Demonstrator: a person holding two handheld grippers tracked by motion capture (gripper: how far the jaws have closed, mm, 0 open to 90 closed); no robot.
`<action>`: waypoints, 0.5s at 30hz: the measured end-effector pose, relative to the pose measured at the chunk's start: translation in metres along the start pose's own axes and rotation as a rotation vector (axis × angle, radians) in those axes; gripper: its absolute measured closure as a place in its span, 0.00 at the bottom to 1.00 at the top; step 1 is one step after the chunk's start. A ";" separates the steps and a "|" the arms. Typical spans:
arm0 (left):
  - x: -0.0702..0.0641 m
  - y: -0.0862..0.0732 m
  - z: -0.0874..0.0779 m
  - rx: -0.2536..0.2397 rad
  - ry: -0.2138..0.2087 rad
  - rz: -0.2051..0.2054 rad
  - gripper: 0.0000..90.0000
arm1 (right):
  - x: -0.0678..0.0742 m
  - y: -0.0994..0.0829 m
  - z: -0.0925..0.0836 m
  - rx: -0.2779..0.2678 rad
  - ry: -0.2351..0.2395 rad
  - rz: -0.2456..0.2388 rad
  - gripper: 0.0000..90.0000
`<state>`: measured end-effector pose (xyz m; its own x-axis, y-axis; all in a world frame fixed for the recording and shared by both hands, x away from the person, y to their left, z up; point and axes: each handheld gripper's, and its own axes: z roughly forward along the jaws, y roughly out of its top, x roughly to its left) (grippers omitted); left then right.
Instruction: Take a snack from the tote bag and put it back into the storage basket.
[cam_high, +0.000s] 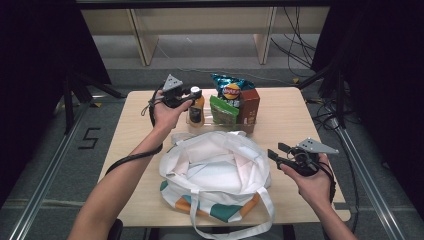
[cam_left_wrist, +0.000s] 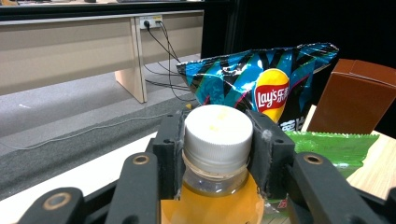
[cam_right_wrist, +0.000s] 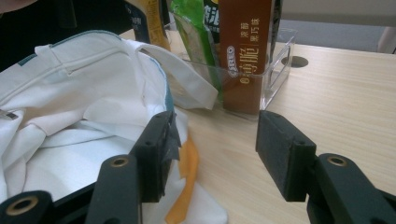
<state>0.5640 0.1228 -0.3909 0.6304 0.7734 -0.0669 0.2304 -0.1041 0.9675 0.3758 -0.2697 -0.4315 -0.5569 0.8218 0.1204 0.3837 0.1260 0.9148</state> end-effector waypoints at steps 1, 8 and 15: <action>0.000 -0.001 0.000 0.001 -0.002 0.002 0.65 | 0.001 0.000 0.000 0.005 0.005 0.006 0.53; -0.002 -0.007 0.002 0.014 -0.005 0.002 0.65 | 0.001 0.000 0.000 0.005 0.004 0.007 0.53; -0.002 -0.013 0.003 0.028 -0.006 -0.001 0.65 | 0.001 0.000 0.000 0.013 0.010 0.022 0.53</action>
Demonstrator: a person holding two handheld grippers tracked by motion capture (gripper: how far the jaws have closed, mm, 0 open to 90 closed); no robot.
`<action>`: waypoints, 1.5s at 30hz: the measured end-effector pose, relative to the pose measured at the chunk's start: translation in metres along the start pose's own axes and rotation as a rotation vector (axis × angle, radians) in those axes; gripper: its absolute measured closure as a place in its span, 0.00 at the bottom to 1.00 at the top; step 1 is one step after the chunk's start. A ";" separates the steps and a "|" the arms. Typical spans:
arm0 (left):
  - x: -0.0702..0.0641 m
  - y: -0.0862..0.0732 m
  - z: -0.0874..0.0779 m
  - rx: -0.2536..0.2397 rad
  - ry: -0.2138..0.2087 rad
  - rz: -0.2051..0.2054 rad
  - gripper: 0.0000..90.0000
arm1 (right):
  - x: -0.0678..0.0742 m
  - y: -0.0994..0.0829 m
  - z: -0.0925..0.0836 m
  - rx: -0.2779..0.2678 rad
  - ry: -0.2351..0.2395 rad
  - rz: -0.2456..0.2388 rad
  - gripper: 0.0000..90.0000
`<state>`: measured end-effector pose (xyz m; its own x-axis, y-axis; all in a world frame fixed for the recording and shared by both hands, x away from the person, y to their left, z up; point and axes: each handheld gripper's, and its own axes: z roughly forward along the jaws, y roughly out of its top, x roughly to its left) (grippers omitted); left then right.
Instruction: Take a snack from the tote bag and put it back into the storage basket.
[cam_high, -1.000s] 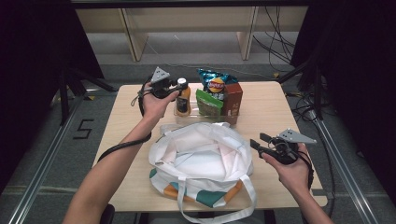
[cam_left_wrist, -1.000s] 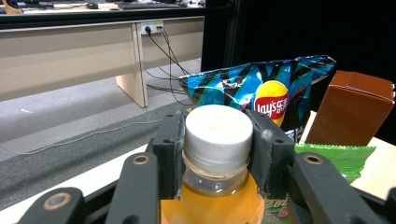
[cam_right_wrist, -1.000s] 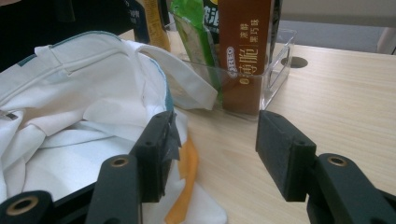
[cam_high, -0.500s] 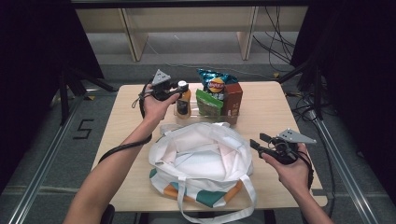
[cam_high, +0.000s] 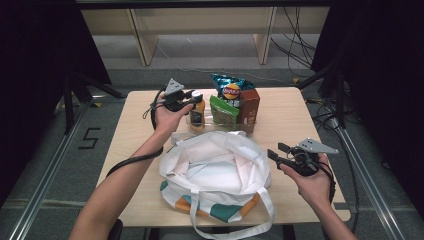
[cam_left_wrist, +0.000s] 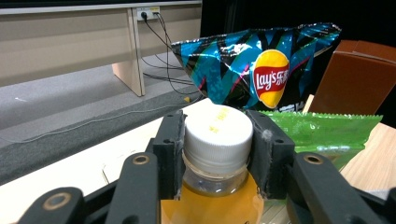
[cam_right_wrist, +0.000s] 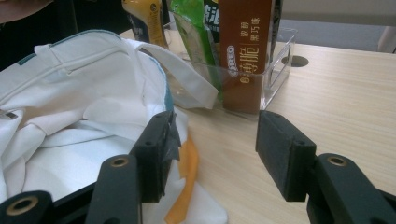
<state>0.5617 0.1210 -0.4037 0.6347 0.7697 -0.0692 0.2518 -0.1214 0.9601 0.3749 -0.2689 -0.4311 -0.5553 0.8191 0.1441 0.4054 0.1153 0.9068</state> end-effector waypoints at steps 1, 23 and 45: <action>0.000 -0.001 0.000 0.001 0.001 0.001 0.65 | 0.001 0.000 0.000 0.000 -0.001 0.007 0.53; -0.001 -0.014 0.002 0.024 0.006 -0.007 0.65 | 0.003 0.000 -0.001 0.017 -0.010 0.028 0.53; 0.000 -0.016 0.001 0.012 0.018 -0.022 0.64 | 0.002 0.000 -0.001 0.011 -0.011 0.008 0.53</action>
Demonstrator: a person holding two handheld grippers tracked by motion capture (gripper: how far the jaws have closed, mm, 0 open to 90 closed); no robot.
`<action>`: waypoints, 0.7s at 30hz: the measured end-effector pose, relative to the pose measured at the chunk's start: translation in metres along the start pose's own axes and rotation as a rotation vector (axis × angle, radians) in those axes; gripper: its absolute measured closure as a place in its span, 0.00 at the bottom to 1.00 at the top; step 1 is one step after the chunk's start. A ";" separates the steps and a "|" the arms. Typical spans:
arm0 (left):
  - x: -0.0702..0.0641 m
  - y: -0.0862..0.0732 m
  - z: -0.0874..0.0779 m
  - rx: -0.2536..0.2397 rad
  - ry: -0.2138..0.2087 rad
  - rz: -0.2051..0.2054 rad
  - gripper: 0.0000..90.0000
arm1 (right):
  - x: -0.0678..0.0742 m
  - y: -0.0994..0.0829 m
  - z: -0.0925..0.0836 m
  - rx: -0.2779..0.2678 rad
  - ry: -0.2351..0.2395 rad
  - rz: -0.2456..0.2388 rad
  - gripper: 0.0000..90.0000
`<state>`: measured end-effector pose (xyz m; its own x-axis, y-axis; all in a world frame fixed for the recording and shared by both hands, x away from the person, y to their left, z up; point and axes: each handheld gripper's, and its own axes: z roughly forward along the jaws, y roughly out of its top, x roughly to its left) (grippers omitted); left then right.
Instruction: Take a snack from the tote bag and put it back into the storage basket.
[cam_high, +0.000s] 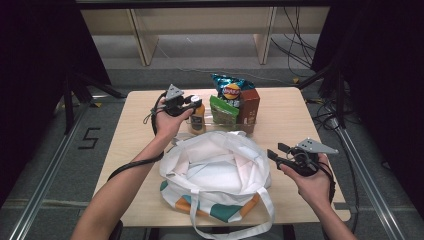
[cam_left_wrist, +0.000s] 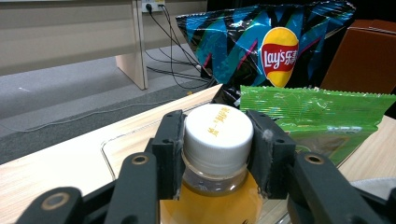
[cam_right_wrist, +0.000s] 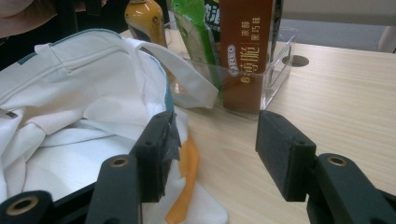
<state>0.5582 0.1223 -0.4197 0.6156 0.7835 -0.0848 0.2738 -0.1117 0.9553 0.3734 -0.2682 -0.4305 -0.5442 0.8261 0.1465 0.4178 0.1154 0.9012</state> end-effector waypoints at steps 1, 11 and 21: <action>0.000 0.000 0.000 0.001 -0.001 0.000 0.64 | -0.002 0.000 0.001 -0.008 0.000 -0.026 0.53; 0.001 0.002 -0.006 0.002 0.023 -0.016 0.36 | 0.000 0.000 0.000 0.004 -0.001 0.006 0.53; -0.001 0.006 -0.022 -0.001 0.026 -0.018 0.30 | 0.000 0.000 0.000 0.002 -0.003 0.000 0.53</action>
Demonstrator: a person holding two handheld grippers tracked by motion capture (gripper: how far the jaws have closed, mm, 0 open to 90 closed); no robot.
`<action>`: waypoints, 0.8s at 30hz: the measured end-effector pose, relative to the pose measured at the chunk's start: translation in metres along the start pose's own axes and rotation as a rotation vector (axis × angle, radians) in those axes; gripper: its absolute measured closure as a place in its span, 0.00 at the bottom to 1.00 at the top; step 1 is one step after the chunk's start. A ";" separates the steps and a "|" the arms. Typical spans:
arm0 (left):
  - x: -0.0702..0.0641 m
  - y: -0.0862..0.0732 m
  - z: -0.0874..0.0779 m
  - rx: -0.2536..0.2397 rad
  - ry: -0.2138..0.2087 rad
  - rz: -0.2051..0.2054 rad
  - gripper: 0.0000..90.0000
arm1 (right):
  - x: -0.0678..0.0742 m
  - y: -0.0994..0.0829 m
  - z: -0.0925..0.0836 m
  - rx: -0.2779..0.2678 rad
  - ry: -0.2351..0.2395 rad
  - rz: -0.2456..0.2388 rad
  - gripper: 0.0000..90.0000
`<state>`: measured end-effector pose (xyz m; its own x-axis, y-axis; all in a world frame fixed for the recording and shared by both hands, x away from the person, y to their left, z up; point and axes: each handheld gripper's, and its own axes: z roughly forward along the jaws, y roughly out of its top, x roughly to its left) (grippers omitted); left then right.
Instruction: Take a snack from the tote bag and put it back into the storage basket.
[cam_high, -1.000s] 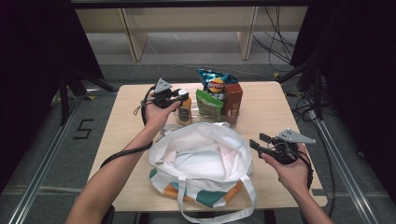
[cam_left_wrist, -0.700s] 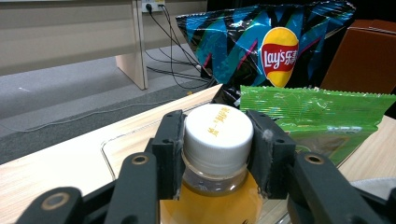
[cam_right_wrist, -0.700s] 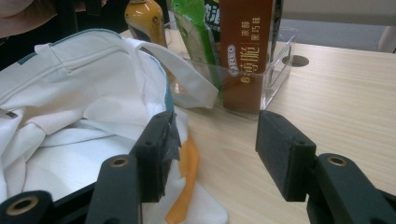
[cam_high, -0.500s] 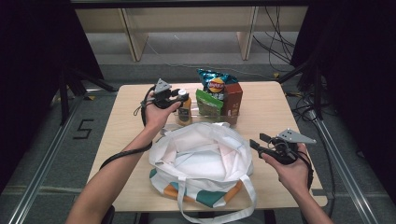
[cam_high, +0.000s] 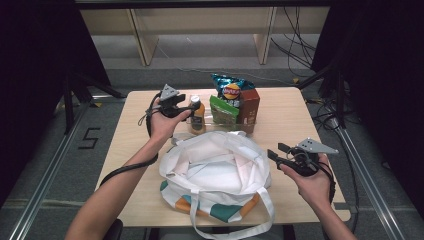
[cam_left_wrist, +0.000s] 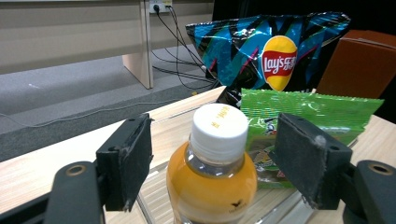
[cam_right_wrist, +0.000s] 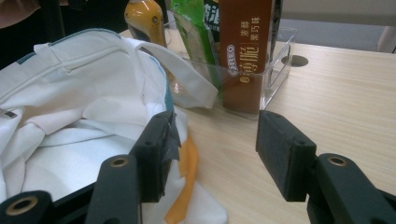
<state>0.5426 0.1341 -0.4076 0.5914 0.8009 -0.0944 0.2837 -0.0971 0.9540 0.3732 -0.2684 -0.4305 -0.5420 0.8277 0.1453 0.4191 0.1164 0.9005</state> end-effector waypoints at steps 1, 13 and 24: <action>-0.001 0.000 -0.002 0.000 -0.001 -0.004 0.30 | 0.000 0.000 0.000 -0.001 -0.001 -0.003 0.53; -0.009 -0.002 -0.031 0.001 -0.030 -0.011 0.29 | -0.002 0.000 0.001 -0.009 -0.002 -0.029 0.53; -0.023 -0.009 -0.056 0.000 -0.065 -0.017 0.27 | -0.002 0.000 0.001 -0.016 0.004 -0.021 0.53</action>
<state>0.4837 0.1501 -0.3985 0.6341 0.7625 -0.1289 0.2940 -0.0835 0.9522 0.3750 -0.2690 -0.4313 -0.5534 0.8230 0.1279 0.3958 0.1247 0.9098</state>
